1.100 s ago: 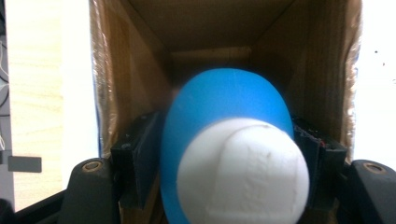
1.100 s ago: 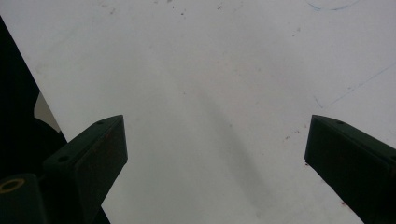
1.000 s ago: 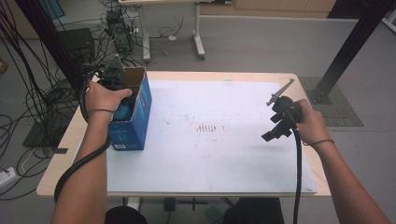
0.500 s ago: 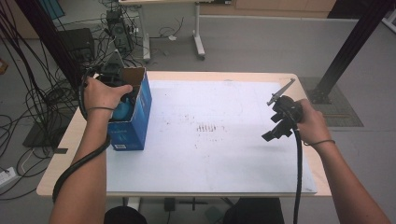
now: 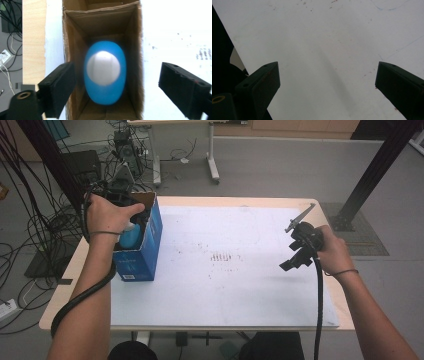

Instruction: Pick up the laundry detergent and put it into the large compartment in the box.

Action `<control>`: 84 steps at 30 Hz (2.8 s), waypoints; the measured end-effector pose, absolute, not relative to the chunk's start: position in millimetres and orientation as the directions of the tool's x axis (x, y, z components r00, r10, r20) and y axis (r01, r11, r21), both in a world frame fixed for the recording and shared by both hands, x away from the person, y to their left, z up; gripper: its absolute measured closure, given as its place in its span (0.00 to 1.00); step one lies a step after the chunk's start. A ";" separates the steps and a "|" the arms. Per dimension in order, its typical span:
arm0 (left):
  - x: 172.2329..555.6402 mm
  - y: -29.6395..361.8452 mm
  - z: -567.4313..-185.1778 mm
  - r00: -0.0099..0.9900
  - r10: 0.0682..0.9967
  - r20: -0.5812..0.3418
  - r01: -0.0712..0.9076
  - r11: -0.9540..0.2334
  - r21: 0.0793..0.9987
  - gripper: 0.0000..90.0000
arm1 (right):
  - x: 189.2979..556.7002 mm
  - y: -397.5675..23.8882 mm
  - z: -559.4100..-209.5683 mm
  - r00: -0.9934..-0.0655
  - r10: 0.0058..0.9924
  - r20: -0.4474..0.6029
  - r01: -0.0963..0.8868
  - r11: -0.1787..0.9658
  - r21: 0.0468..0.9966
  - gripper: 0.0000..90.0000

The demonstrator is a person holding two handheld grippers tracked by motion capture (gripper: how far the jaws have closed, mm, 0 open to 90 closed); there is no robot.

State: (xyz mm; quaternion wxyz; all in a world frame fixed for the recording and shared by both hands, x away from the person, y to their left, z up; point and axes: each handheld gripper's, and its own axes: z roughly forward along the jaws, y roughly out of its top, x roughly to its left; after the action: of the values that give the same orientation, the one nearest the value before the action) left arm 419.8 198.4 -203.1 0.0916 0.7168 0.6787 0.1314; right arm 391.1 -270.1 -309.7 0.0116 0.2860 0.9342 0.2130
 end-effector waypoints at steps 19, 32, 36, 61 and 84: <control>393.3 157.0 -150.6 0.156 0.982 0.103 0.905 -0.184 0.383 0.08 | 392.4 -266.2 -310.6 -0.840 0.532 0.104 0.525 0.751 0.401 0.06; 379.2 123.9 -139.0 0.257 0.961 0.103 0.886 -0.277 0.372 0.07 | 393.4 -264.6 -311.0 -0.842 0.530 0.103 0.523 0.753 0.398 0.06; 376.0 111.4 -140.1 0.297 0.950 0.095 0.878 -0.311 0.363 0.07 | 393.8 -263.2 -310.9 -0.842 0.529 0.104 0.523 0.753 0.399 0.06; 385.4 62.4 -207.5 0.425 0.905 0.034 0.867 -0.418 0.272 0.07 | 389.7 -267.1 -308.4 -0.839 0.535 0.098 0.526 0.753 0.396 0.06; 393.8 56.3 -268.8 0.431 0.902 0.009 0.882 -0.424 0.207 0.08 | 388.2 -263.6 -310.8 -0.843 0.529 0.099 0.522 0.757 0.393 0.06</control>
State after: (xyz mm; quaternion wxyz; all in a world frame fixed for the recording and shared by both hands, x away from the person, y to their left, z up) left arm 393.8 56.3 -268.8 0.0855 0.8416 0.5300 0.0594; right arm 388.2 -263.6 -310.8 0.0092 0.2803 0.9373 0.2070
